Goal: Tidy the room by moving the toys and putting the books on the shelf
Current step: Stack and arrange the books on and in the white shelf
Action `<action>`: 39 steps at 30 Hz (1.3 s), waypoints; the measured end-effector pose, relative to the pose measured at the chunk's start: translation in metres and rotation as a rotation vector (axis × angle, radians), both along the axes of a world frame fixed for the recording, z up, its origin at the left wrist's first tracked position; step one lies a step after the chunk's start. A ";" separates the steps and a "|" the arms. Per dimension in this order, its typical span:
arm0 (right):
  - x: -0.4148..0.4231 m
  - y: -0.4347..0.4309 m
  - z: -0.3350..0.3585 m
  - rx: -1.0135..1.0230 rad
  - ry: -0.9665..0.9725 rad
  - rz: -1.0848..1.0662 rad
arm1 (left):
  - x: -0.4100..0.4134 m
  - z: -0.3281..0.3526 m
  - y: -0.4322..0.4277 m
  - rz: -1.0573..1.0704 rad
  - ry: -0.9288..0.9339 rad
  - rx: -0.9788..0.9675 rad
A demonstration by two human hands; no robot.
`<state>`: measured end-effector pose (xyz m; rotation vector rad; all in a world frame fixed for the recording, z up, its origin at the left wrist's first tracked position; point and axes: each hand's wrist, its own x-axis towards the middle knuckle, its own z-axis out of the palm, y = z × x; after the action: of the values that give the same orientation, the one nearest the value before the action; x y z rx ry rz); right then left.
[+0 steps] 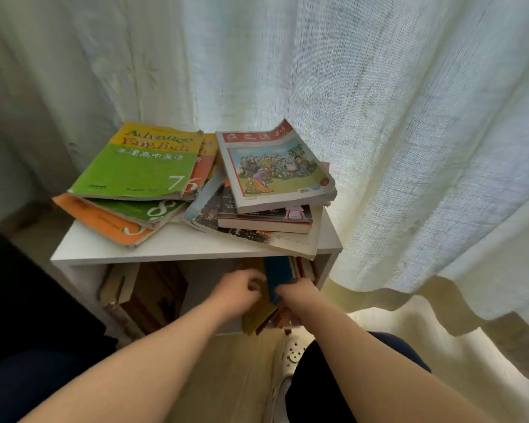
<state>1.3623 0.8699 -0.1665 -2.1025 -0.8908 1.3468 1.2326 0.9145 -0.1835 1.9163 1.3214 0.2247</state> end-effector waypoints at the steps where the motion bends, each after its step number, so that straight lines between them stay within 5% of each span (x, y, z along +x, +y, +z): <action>1: -0.004 -0.003 0.007 0.030 -0.011 0.015 | -0.006 0.010 -0.004 -0.014 0.005 0.044; 9: -0.030 -0.001 0.095 0.404 -0.078 0.126 | -0.047 0.118 -0.005 0.064 -0.047 0.277; 15: -0.037 0.031 0.131 0.593 -0.500 0.209 | -0.056 0.154 0.036 0.195 0.032 0.402; 21: -0.044 0.083 0.113 0.344 -0.797 0.422 | -0.065 0.129 0.084 0.196 0.458 0.359; 26: -0.045 0.107 0.102 0.193 -0.903 0.448 | -0.082 0.111 0.102 0.178 0.531 0.252; 29: -0.048 0.113 0.107 0.163 -0.962 0.473 | -0.088 0.104 0.106 0.168 0.575 0.374; 35: -0.049 0.118 0.112 0.104 -1.017 0.525 | -0.116 0.119 0.134 0.157 0.479 0.310; 39: -0.050 0.120 0.111 0.092 -1.024 0.525 | -0.133 0.118 0.144 0.480 0.486 0.263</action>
<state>1.3120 0.9897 -0.0557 -2.5582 -1.9487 0.2803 1.0999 1.0584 -0.0658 1.9055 2.1701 0.1807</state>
